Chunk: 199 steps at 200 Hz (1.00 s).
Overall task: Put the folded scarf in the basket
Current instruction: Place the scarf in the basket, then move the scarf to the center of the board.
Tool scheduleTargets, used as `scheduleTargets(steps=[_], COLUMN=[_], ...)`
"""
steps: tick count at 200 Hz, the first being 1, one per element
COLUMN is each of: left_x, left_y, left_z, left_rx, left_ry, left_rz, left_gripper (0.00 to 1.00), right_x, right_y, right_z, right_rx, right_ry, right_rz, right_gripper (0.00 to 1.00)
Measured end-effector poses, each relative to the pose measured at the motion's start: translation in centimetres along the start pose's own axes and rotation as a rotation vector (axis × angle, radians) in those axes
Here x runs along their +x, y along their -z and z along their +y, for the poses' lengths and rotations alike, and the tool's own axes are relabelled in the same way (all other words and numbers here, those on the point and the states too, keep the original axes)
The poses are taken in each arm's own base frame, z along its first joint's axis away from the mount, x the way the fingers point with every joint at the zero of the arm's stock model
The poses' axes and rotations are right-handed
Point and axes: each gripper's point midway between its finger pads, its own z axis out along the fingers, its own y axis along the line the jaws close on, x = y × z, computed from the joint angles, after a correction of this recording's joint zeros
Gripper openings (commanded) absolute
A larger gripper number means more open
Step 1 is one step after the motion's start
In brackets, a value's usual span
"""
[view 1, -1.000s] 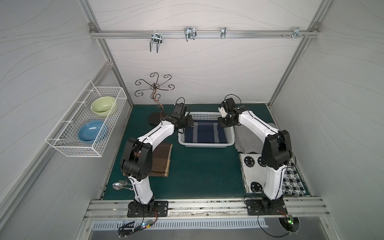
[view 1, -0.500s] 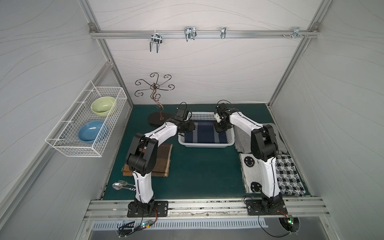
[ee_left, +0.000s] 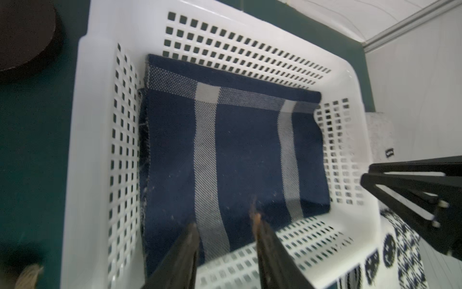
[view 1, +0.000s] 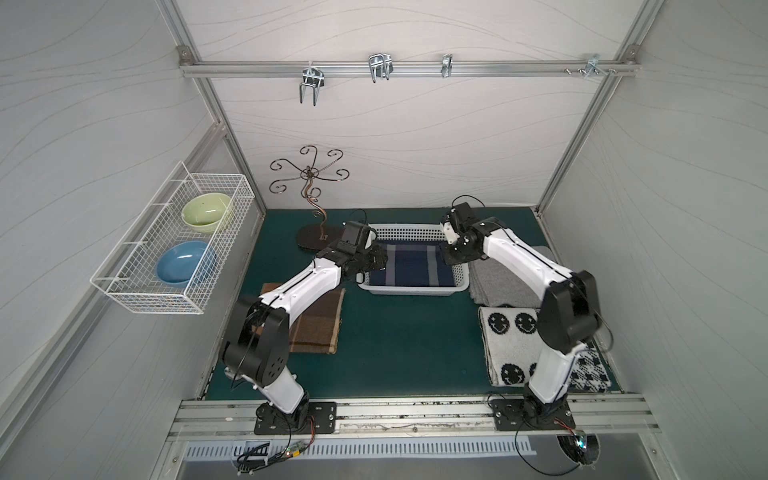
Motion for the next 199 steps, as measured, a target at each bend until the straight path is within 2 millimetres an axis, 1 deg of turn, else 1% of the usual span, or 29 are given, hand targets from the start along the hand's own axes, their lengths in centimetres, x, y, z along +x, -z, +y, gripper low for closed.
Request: scheduleTargets(steps=[9,16,26,35,39,50,68,82,96,109,112,115,126,144,161,199], left_x=[0.4,1.0,2.0,3.2,3.6,5.2,7.9,9.8,11.4,12.7,13.0,13.3,14.2,15.3,15.9,16.7], left_y=[1.1,1.8,2.7,3.5,3.8,4.5,5.6,6.1,6.3,6.2,6.1,6.1,5.8,5.7,5.8,6.1], left_z=[-1.0,-1.7,-2.5,-3.0,-3.2,-3.4,-3.4,-3.1,-2.5,-1.8,-1.7,-1.5,-1.0,-0.3,0.2,1.0], left_rx=[0.024,0.040,0.059,0.076,0.082,0.096,0.113,0.123,0.122,0.114,0.111,0.108,0.101,0.089,0.087,0.088], left_ry=[-0.017,-0.030,-0.044,-0.056,-0.057,-0.066,-0.076,-0.073,-0.068,-0.060,-0.059,-0.057,-0.055,-0.054,-0.054,-0.046], left_rz=[-0.010,-0.013,-0.008,-0.002,0.002,0.016,0.042,0.059,0.079,0.099,0.104,0.110,0.126,0.147,0.148,0.138], left_gripper=[0.44,0.45,0.45,0.46,0.46,0.46,0.47,0.47,0.47,0.47,0.47,0.47,0.47,0.48,0.48,0.48], right_x=[0.6,1.3,2.7,4.9,5.8,8.9,14.0,17.2,19.6,20.9,21.1,21.3,22.2,23.8,24.7,26.2], right_y=[2.3,3.8,5.1,5.9,5.9,5.9,4.9,4.2,3.7,3.3,3.3,3.2,2.7,1.9,0.9,-1.8], right_z=[0.2,0.3,0.4,0.5,0.4,0.5,0.5,0.2,-0.6,-1.8,-2.0,-2.3,-3.2,-4.6,-5.3,-5.7], right_rx=[-0.015,-0.026,-0.042,-0.059,-0.060,-0.063,-0.037,0.005,0.071,0.141,0.156,0.169,0.222,0.295,0.340,0.382], right_ry=[-0.021,-0.039,-0.065,-0.097,-0.109,-0.145,-0.186,-0.209,-0.233,-0.263,-0.267,-0.272,-0.298,-0.316,-0.324,-0.325], right_rz=[-0.035,-0.053,-0.064,-0.053,-0.046,-0.005,0.087,0.148,0.183,0.195,0.195,0.195,0.198,0.219,0.240,0.294], right_gripper=[0.37,0.38,0.39,0.40,0.41,0.42,0.42,0.43,0.46,0.51,0.56,0.58,0.58,0.55,0.53,0.37])
